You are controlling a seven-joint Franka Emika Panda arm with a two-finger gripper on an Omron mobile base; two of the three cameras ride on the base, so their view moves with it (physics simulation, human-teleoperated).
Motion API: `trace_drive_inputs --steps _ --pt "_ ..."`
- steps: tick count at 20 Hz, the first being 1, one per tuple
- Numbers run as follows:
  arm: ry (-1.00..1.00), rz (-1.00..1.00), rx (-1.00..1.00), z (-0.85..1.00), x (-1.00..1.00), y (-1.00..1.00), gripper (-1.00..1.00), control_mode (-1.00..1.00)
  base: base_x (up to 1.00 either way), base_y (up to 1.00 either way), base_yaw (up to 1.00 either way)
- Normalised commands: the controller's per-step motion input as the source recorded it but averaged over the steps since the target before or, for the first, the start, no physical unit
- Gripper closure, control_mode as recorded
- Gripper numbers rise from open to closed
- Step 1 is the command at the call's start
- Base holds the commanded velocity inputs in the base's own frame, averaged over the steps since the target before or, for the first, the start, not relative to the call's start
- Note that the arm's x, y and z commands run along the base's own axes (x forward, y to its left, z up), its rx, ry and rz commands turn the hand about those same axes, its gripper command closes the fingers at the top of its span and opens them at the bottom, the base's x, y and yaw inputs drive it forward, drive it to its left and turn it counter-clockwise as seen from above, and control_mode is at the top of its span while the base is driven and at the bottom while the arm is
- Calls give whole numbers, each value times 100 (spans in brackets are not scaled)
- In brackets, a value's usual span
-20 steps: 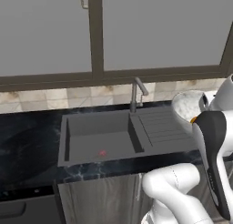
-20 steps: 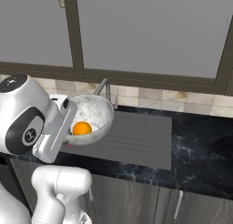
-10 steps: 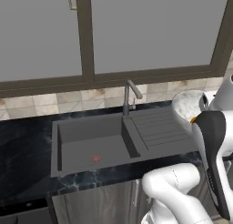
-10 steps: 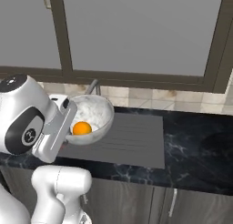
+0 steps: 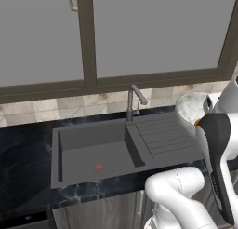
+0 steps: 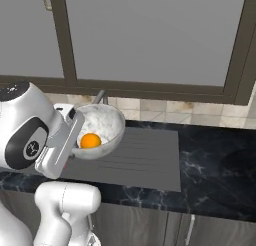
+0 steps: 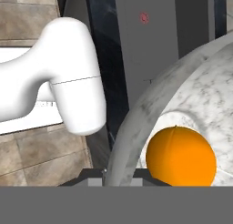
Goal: Pick the orange from the cabinet and place it in the bowl. Then pick the bowl and place it in the sink. Then turn on the sink facuet.
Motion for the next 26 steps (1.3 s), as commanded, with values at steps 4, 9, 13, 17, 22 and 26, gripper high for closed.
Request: trace_drive_inputs --steps 4,9,13,17,22,26 --pt "0 0 0 0 0 0 100 100 33 0 0" --pt "0 0 0 0 0 0 100 100 19 0 0" --pt "6 3 0 -2 -3 16 100 -100 0 0 0" --pt "1 1 0 -42 0 77 100 -100 0 0 0" --pt "1 0 0 -47 15 99 100 -100 0 0 0" --pt "3 0 0 -39 27 91 100 -100 0 0 0"
